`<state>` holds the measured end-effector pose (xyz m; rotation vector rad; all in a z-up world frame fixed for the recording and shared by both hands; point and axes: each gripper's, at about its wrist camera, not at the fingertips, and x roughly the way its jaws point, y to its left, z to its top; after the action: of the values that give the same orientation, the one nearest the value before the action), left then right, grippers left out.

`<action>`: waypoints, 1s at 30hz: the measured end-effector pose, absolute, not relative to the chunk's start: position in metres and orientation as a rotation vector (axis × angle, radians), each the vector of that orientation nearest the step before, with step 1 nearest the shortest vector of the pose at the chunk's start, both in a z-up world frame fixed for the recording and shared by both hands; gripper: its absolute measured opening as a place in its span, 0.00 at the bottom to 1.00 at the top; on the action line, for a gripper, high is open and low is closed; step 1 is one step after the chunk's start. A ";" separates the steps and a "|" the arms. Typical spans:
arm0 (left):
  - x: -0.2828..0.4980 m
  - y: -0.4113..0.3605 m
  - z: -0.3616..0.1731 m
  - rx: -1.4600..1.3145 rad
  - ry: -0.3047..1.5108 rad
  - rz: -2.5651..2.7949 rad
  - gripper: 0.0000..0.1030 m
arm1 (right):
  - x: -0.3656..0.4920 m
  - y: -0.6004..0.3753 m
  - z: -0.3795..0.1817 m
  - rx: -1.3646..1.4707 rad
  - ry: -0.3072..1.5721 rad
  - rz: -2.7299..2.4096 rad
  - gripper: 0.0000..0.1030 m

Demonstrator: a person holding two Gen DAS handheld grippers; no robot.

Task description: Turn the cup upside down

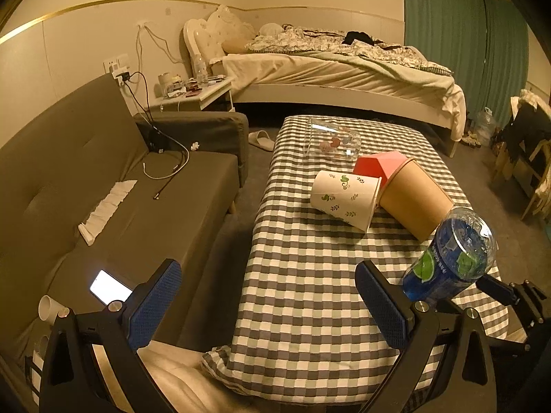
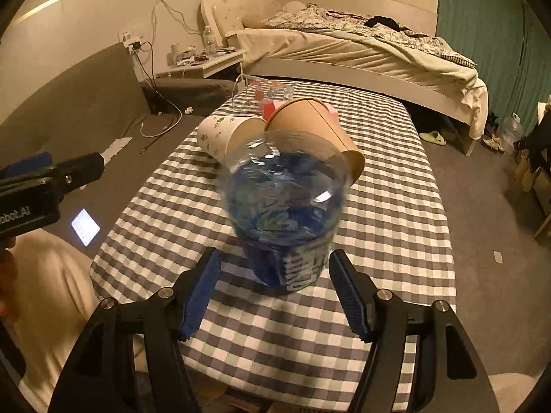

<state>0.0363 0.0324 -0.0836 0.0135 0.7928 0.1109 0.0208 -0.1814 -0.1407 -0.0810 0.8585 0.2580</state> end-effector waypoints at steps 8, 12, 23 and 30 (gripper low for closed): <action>0.031 0.011 -0.081 0.029 0.803 0.047 1.00 | 0.010 -0.208 -0.114 -0.021 0.817 0.200 0.64; 0.028 -0.011 -0.083 0.022 0.822 -0.025 1.00 | 0.013 -0.244 -0.104 0.037 0.826 0.091 0.68; 0.024 -0.056 -0.066 0.028 0.809 -0.111 1.00 | 0.000 -0.284 -0.076 0.077 0.788 0.020 0.71; 0.018 -0.064 -0.055 0.018 0.789 -0.124 1.00 | -0.014 -0.296 -0.062 0.090 0.754 0.006 0.72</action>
<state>0.0176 -0.0644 -0.0552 0.0175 0.7886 -0.1241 -0.0137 -0.2956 -0.0616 0.0896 0.7538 0.0056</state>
